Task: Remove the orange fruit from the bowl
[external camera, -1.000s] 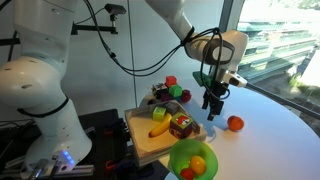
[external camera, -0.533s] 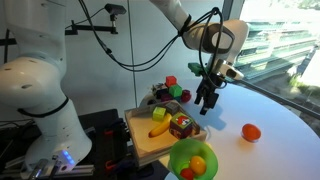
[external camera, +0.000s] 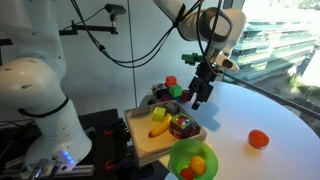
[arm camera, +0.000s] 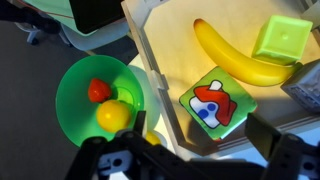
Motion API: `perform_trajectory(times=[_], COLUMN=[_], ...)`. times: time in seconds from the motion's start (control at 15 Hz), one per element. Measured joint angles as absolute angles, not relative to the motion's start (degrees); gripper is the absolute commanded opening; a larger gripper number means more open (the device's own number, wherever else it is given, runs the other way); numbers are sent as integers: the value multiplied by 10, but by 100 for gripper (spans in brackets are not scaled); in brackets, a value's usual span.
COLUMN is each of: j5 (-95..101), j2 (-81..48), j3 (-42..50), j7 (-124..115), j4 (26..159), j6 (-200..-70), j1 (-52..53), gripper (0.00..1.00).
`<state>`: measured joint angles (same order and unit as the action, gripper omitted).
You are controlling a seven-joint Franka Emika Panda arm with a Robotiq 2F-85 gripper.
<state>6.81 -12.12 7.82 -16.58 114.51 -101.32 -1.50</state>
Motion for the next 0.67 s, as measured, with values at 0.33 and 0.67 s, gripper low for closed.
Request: perform_trajectory(times=[0.33, 0.67], j5=[73, 73], j2=[-82, -37], j3=[78, 77], j7=[-166, -137], j4=[1168, 1196], j6=[-1001, -1013], j1=[-15, -20], gripper=[100, 100])
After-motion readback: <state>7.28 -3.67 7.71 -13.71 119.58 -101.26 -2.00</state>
